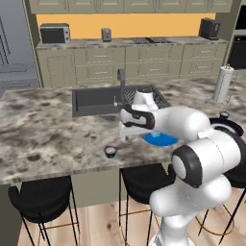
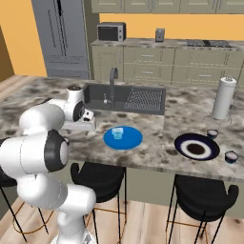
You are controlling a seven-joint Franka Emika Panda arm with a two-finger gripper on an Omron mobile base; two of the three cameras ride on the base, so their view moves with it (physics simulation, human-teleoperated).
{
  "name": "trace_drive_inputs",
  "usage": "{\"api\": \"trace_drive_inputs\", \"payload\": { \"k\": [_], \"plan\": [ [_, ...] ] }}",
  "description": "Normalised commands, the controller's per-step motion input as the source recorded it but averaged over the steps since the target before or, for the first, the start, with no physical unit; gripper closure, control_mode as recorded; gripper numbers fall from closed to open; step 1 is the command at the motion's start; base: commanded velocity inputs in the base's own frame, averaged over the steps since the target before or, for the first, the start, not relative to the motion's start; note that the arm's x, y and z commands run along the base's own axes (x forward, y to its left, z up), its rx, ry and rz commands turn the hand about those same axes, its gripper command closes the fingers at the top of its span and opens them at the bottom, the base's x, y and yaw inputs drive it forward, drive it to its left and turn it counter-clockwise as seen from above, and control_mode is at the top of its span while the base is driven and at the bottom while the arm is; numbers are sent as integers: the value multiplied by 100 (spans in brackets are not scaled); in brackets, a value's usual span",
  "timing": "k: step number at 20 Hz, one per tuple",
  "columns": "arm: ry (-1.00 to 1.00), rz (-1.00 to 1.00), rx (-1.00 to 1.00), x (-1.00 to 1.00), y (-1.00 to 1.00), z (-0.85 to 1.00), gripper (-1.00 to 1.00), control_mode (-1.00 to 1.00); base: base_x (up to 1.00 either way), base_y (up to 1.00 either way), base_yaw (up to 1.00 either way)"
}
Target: Place two yogurt containers on each plate.
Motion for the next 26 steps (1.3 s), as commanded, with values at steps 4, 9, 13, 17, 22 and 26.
{"api": "trace_drive_inputs", "payload": {
  "k": [4, 9, 13, 17, 22, 26],
  "plan": [
    [1, 0, -1, -1, 61, 0, -100, -100, 0, 0, 0],
    [0, 0, -2, 8, 50, -3, -100, -100, 0, 0, 0],
    [0, 0, -6, 14, 73, -25, -100, -100, 0, 0, 0],
    [3, 0, -1, 27, 45, -22, -100, -100, 0, 0, 0],
    [3, 0, 0, 25, 16, -22, -100, -100, 0, 0, 0],
    [0, 0, 0, 18, -12, -14, -100, -100, 0, 0, 0]
  ]
}}
